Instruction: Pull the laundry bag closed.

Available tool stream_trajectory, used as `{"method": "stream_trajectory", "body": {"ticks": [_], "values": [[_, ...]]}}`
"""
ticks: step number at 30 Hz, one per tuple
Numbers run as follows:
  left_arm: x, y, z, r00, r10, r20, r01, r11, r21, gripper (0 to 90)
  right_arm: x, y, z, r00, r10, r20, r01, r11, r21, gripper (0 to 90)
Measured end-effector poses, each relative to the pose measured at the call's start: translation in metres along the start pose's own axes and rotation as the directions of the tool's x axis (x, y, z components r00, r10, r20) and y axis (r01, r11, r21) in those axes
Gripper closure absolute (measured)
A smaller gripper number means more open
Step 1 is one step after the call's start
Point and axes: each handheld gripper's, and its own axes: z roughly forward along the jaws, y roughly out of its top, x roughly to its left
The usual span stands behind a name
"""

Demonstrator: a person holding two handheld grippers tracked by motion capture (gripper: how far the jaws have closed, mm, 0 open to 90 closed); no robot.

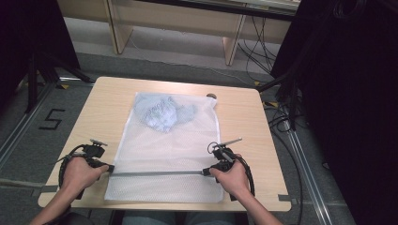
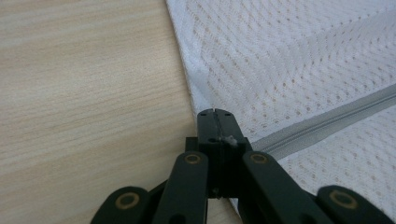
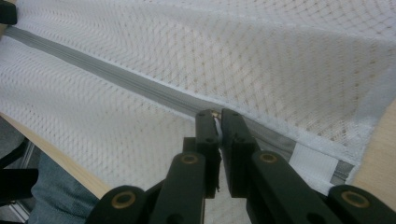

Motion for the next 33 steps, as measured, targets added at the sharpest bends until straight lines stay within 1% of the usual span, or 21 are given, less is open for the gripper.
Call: {"method": "stream_trajectory", "body": {"ticks": [1, 8, 9, 10, 11, 12, 14, 16, 17, 18, 19, 20, 21, 22, 23, 24, 25, 26, 28, 29, 33], "values": [[0.0, 0.0, 0.0, 1.0, 0.0, -0.003, 0.0, 1.0, 0.0, 89.9, -0.001, 0.0, -0.001, 0.9998, -0.005, -0.019, 0.005, 1.0, 0.009, 87.0], [0.0, 0.0, 0.0, 1.0, 0.0, -0.001, 0.0, 1.0, 0.0, 89.9, -0.003, -0.001, -0.001, 0.9999, -0.003, -0.011, 0.003, 1.0, -0.01, 87.0], [0.0, 0.0, 0.0, 1.0, 0.0, -0.002, 0.0, 1.0, 0.0, 89.9, -0.007, -0.001, 0.001, 0.9983, -0.059, -0.004, 0.058, 0.998, -0.04, 87.0], [0.0, 0.0, 0.0, 1.0, 0.004, -0.004, -0.004, 1.0, 0.002, 89.9, -0.006, -0.001, 0.0, 0.9993, -0.038, -0.007, 0.037, 0.999, -0.033, 87.0], [0.0, 0.0, 0.0, 1.0, 0.005, -0.004, -0.005, 1.0, 0.002, 89.9, -0.006, -0.002, 0.0, 0.999, -0.044, -0.002, 0.044, 0.998, -0.035, 87.0], [0.001, 0.0, 0.0, 1.0, 0.006, -0.002, -0.006, 1.0, 0.003, 89.9, -0.003, -0.002, -0.001, 1.0, -0.008, -0.005, 0.008, 1.0, -0.011, 87.0], [0.0, 0.0, 0.0, 1.0, 0.002, -0.002, -0.002, 1.0, -0.001, 89.9, -0.003, -0.002, -0.001, 0.9998, 0.009, -0.016, -0.009, 1.0, -0.01, 87.0], [0.0, 0.0, 0.0, 1.0, 0.005, 0.0, -0.005, 1.0, 0.002, 89.9, -0.005, -0.003, 0.0, 0.9998, -0.019, 0.0, 0.019, 0.999, -0.028, 87.0], [0.0, 0.0, 0.0, 1.0, 0.006, -0.002, -0.006, 1.0, 0.003, 89.9, -0.003, -0.003, -0.002, 0.9998, 0.01, -0.015, -0.01, 1.0, -0.007, 87.0], [0.0, 0.0, 0.0, 1.0, 0.005, -0.001, -0.005, 1.0, 0.002, 89.9, -0.008, -0.003, 0.0, 0.9989, -0.047, -0.006, 0.047, 0.998, -0.042, 87.0], [0.0, 0.0, 0.0, 1.0, 0.004, -0.001, -0.004, 1.0, 0.002, 89.9, -0.007, -0.003, -0.001, 0.9997, -0.024, 0.007, 0.024, 0.999, -0.025, 87.0], [0.0, 0.0, 0.0, 1.0, 0.005, -0.001, -0.005, 1.0, 0.003, 89.9, -0.007, -0.003, -0.001, 0.9998, -0.018, -0.002, 0.018, 0.999, -0.026, 87.0], [0.0, 0.0, 0.0, 1.0, 0.005, -0.001, -0.005, 1.0, 0.003, 89.9, -0.009, -0.003, -0.001, 0.999, -0.044, 0.0, 0.044, 0.998, -0.041, 87.0], [0.0, 0.0, 0.0, 1.0, 0.005, 0.0, -0.005, 1.0, 0.003, 89.9, -0.009, -0.004, -0.001, 0.9995, -0.033, -0.004, 0.033, 0.999, -0.037, 87.0], [0.0, 0.0, 0.0, 1.0, 0.005, -0.001, -0.005, 1.0, 0.003, 89.9, -0.007, -0.004, -0.003, 0.9999, 0.004, -0.01, -0.004, 1.0, -0.009, 87.0], [0.0, 0.0, 0.0, 1.0, 0.004, -0.001, -0.004, 1.0, 0.002, 89.9, -0.008, -0.004, -0.003, 1.0, 0.002, -0.004, -0.002, 1.0, -0.011, 87.0], [0.0, 0.0, 0.0, 1.0, 0.005, 0.0, -0.005, 1.0, 0.002, 90.0, -0.011, -0.004, -0.002, 0.999, -0.045, 0.002, 0.045, 0.998, -0.04, 87.0], [0.0, 0.0, 0.0, 1.0, 0.005, -0.001, -0.005, 1.0, 0.002, 90.0, -0.01, -0.004, -0.003, 0.9999, -0.012, 0.01, 0.013, 1.0, -0.025, 87.0], [0.0, 0.0, 0.0, 1.0, 0.005, -0.001, -0.005, 1.0, 0.003, 89.9, -0.011, -0.005, -0.003, 0.9998, -0.017, 0.011, 0.017, 0.999, -0.03, 87.0], [0.0, 0.0, 0.0, 1.0, 0.006, -0.001, -0.006, 1.0, 0.003, 89.9, -0.009, -0.005, -0.005, 0.9998, 0.015, -0.013, -0.015, 1.0, -0.002, 87.0], [0.0, 0.0, 0.0, 1.0, 0.004, 0.0, -0.004, 1.0, 0.0, 89.9, -0.01, -0.006, -0.005, 1.0, 0.009, 0.0, -0.009, 1.0, -0.014, 87.0]]}}
